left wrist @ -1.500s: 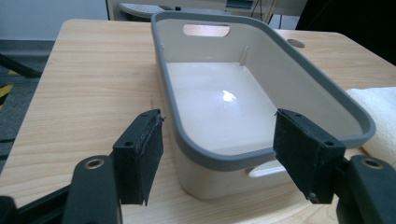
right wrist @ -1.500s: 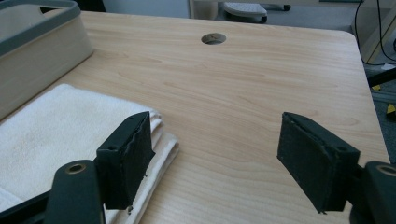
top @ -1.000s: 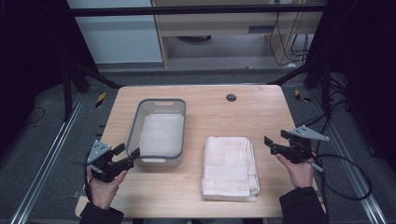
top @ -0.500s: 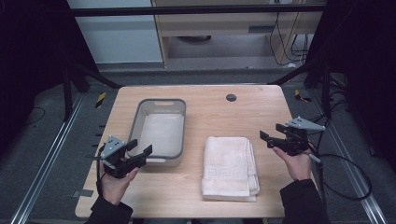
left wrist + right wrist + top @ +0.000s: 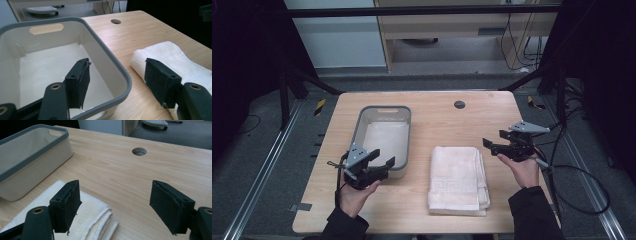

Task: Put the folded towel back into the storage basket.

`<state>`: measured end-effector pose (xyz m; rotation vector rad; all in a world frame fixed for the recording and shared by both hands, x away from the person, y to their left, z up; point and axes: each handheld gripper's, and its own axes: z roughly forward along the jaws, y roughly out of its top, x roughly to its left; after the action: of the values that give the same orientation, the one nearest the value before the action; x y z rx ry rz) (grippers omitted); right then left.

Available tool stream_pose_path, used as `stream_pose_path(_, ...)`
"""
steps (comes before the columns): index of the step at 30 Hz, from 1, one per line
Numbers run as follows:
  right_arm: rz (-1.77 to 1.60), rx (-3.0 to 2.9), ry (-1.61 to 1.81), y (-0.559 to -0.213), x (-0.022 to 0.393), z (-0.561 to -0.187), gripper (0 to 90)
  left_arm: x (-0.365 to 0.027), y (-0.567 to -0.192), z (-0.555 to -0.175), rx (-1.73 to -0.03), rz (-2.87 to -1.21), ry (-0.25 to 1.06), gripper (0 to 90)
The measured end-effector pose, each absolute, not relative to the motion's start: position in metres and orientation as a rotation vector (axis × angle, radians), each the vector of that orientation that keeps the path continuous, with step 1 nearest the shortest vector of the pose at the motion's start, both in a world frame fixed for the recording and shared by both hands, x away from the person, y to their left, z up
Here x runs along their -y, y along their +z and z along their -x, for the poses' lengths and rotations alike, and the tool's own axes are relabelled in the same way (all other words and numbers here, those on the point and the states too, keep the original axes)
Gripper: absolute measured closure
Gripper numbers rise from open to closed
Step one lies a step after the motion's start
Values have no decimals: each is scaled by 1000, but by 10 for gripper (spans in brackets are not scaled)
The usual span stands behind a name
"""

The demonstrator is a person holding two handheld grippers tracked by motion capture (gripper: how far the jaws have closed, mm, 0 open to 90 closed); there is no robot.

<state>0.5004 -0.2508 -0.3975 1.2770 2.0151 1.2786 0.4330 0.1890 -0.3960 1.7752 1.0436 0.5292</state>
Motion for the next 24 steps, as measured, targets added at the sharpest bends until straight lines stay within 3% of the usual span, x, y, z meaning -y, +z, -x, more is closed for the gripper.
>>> stream_pose_path(24,-1265,-2153,1234,-430,227,-515,236,-122,-424,-429,-941,-1934,411,377)
